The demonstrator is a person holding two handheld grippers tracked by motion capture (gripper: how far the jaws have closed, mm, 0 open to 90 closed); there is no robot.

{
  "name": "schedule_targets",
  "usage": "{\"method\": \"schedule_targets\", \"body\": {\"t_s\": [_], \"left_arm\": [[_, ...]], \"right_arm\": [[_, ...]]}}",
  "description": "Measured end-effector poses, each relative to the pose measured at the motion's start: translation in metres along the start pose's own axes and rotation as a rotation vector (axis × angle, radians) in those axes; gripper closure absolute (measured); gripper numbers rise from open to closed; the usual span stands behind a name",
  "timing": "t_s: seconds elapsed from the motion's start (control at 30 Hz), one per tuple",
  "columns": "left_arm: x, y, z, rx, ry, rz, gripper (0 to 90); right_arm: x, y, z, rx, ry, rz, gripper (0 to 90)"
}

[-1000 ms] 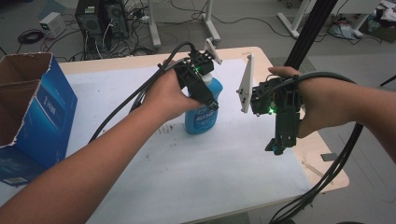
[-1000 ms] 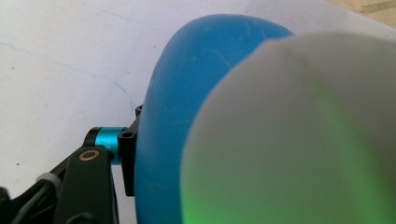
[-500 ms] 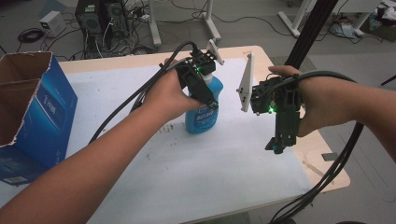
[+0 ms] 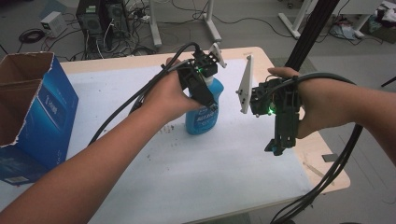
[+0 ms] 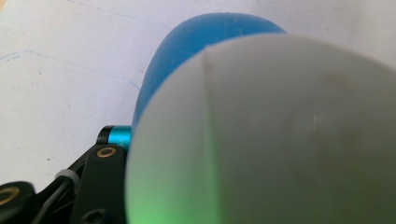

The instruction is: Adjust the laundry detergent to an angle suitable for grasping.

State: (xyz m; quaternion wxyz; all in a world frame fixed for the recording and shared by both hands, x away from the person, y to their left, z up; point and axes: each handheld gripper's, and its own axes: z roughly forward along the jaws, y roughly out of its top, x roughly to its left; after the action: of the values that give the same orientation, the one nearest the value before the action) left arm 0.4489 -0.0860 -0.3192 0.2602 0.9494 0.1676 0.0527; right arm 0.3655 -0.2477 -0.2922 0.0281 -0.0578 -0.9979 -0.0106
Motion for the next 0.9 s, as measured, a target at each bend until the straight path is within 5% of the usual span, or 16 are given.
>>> {"method": "schedule_targets", "body": {"t_s": [0.6,0.9], "left_arm": [[-0.002,-0.018,-0.065,-0.035,-0.024,0.083,43.4],[-0.002,-0.039,-0.09,-0.01,-0.094,0.152,43.4]], "right_arm": [[0.003,0.014,-0.006,0.003,-0.014,-0.024,1.4],[0.002,0.022,-0.007,0.004,-0.018,-0.029,1.4]]}}
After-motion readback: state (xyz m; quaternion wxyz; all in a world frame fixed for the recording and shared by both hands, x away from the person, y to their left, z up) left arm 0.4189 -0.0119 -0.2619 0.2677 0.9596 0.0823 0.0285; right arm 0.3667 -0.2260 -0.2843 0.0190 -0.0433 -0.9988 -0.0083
